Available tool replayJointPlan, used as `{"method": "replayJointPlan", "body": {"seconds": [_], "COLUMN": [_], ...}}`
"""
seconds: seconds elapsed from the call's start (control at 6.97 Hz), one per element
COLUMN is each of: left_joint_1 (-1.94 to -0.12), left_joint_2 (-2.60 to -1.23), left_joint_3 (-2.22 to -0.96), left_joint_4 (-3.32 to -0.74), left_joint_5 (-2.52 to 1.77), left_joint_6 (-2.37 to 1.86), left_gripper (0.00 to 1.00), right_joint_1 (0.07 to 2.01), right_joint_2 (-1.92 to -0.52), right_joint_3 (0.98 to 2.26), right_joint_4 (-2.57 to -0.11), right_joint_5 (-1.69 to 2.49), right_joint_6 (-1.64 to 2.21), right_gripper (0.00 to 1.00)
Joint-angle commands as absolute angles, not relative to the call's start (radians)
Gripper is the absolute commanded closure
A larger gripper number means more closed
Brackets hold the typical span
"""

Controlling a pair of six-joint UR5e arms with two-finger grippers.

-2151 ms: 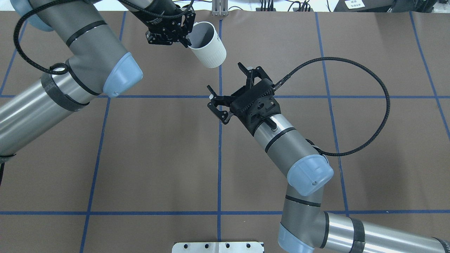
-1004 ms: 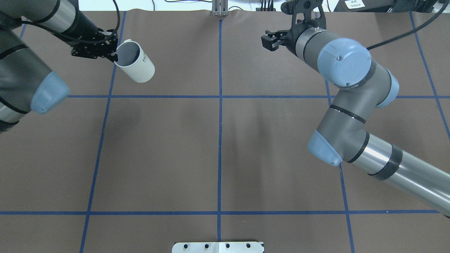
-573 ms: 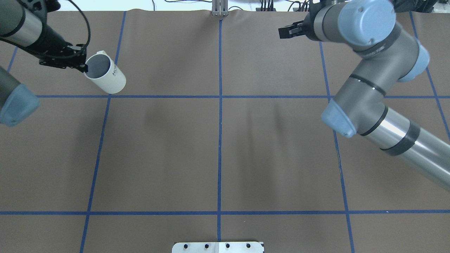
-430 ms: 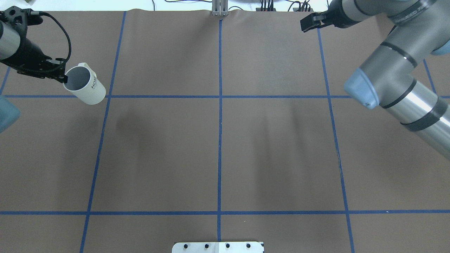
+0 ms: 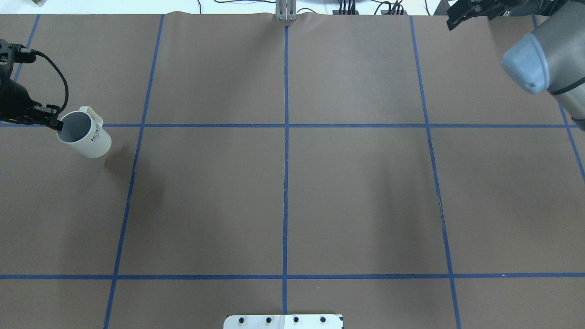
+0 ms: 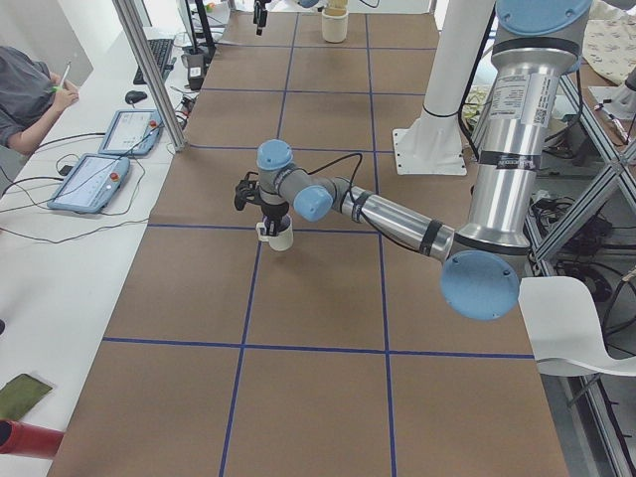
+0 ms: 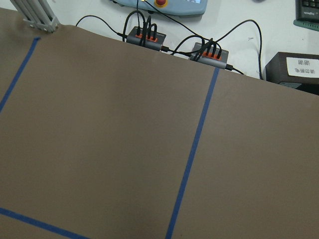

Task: Left arm hands cup to right arm to dump lemon

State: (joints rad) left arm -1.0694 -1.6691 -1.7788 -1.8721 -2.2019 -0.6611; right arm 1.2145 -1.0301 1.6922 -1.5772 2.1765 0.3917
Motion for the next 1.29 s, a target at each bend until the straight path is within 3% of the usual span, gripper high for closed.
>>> {"method": "replayJointPlan", "body": {"seconds": [0.0, 0.14, 0.29, 0.43, 0.86, 1.15], "left_joint_1": [-1.068, -1.068, -1.066, -1.066, -1.183, -1.352], "left_joint_2": [-1.628, -1.626, -1.628, -1.628, -1.634, -1.641], "left_joint_3": [-1.767, -1.757, -1.746, -1.747, -1.759, -1.759], "left_joint_4": [-1.898, -1.898, -1.899, -1.908, -1.889, -1.682], "left_joint_5": [-2.200, -2.201, -2.203, -2.201, -2.213, -2.215], "left_joint_6": [-0.631, -0.615, -0.615, -0.618, -0.556, -0.171], "left_gripper": [1.00, 1.00, 0.75, 0.01, 0.00, 0.00], "right_joint_1": [1.324, 1.354, 1.365, 1.367, 1.407, 1.410], "right_joint_2": [-1.063, -1.081, -1.101, -1.136, -1.170, -1.269], "right_joint_3": [1.689, 1.689, 1.695, 1.700, 1.683, 1.730], "right_joint_4": [-1.664, -1.666, -1.663, -1.651, -1.667, -1.730], "right_joint_5": [2.281, 2.319, 2.324, 2.322, 2.321, 2.301], "right_joint_6": [0.279, 0.278, 0.276, 0.276, 0.189, 0.164], "right_gripper": [0.00, 0.00, 0.00, 0.00, 0.00, 0.00]}}
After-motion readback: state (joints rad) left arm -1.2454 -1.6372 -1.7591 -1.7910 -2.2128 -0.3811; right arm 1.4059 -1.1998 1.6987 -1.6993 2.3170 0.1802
